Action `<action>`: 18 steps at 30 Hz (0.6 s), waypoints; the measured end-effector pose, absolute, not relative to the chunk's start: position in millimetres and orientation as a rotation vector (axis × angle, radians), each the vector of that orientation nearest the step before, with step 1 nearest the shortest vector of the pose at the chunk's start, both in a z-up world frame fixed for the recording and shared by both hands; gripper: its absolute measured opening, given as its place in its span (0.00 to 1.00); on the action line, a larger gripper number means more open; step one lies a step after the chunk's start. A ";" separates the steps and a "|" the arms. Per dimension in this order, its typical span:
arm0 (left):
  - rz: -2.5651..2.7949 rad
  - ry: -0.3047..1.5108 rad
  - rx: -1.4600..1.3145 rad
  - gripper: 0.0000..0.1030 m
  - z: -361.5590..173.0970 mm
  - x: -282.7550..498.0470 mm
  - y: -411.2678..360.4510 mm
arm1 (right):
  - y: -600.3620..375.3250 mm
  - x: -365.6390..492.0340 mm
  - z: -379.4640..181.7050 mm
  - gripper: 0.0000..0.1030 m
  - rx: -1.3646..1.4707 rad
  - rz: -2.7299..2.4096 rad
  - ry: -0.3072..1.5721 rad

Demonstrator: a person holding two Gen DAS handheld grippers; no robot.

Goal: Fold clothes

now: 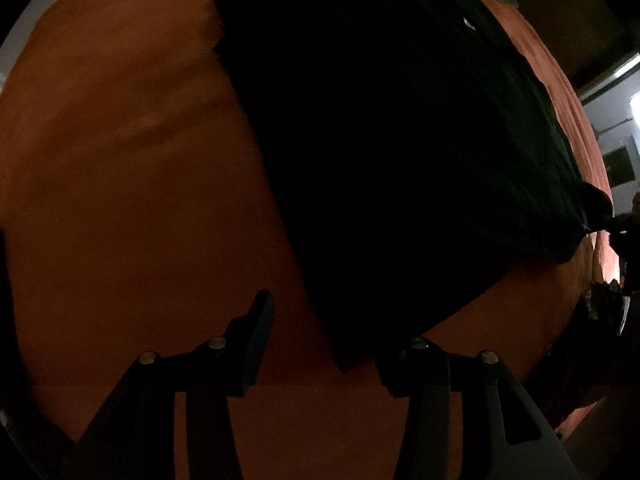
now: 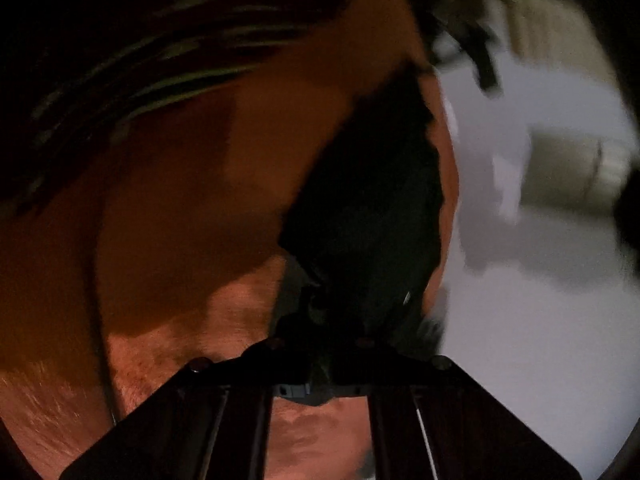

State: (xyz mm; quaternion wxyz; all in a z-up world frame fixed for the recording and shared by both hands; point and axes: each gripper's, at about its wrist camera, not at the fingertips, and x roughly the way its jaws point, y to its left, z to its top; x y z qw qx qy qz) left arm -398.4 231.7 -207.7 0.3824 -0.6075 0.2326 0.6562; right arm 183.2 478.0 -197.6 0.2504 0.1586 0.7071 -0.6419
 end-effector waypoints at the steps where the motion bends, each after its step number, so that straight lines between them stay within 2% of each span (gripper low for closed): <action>1: 1.683 0.588 -1.551 0.47 -207.6 -401.2 230.1 | 476.0 172.0 -185.9 0.04 0.469 -1.817 1.870; 5: 1.699 0.544 -1.555 0.47 -206.8 -409.4 228.1 | 477.8 124.1 -148.9 0.04 0.589 -2.042 1.714; 11: 1.744 0.322 -1.493 0.47 -204.0 -436.6 225.5 | 500.4 50.5 -131.0 0.04 0.844 -2.287 1.537; 18: 1.759 0.261 -1.481 0.47 -210.7 -465.4 223.5 | 531.5 -12.4 -144.6 0.04 1.263 -2.410 1.071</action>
